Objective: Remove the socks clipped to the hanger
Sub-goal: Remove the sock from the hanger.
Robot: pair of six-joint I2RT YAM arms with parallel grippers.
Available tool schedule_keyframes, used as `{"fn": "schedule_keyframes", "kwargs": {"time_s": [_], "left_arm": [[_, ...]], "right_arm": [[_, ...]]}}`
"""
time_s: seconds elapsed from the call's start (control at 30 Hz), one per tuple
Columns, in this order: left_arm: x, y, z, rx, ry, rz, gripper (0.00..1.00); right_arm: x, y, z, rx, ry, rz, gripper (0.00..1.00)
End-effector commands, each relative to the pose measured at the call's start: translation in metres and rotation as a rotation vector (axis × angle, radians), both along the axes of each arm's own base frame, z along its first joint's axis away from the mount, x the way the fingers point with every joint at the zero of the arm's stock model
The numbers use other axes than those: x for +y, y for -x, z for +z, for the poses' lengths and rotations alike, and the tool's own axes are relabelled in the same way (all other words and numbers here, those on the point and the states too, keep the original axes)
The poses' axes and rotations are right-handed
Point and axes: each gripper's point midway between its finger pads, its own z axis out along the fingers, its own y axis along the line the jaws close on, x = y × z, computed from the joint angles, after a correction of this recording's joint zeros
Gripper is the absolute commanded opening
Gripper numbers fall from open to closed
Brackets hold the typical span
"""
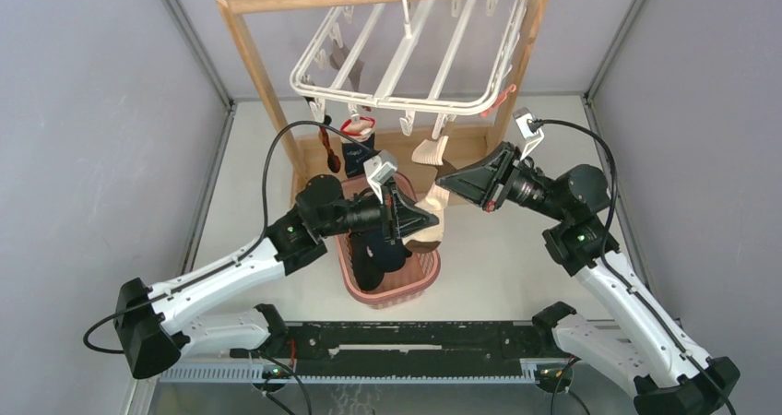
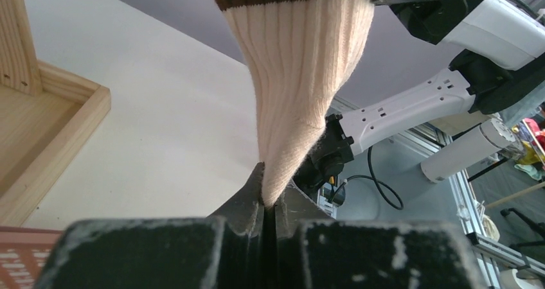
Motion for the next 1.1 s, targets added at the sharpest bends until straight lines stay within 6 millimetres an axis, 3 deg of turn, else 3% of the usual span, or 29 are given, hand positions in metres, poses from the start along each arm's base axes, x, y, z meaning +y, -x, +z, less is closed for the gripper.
{"fn": "schedule_keyframes", "kwargs": {"time_s": [0.0, 0.17, 0.3, 0.5, 0.67, 0.83, 1.07], "left_arm": [[0.007, 0.0, 0.025, -0.047, 0.032, 0.03, 0.04], [0.018, -0.001, 0.036, -0.067, 0.036, 0.071, 0.03], [0.024, 0.001, 0.045, -0.082, 0.034, 0.086, 0.03], [0.035, -0.002, 0.054, -0.092, 0.007, 0.133, 0.05], [0.043, -0.005, 0.055, -0.096, -0.022, 0.173, 0.05], [0.052, -0.009, 0.06, -0.111, -0.045, 0.215, 0.06], [0.06, -0.007, 0.066, -0.125, -0.046, 0.229, 0.07]], "right_arm": [[-0.005, 0.002, 0.002, -0.048, 0.015, -0.042, 0.0], [-0.009, -0.001, -0.01, -0.035, 0.055, -0.077, 0.0], [-0.01, -0.003, -0.02, -0.019, 0.084, -0.092, 0.07], [-0.018, -0.008, -0.034, -0.009, 0.139, -0.158, 0.41], [-0.027, -0.008, -0.042, -0.006, 0.186, -0.217, 0.57], [-0.035, -0.008, -0.036, -0.048, 0.215, -0.264, 0.76], [-0.044, -0.01, -0.003, -0.165, 0.165, -0.336, 0.78]]}}
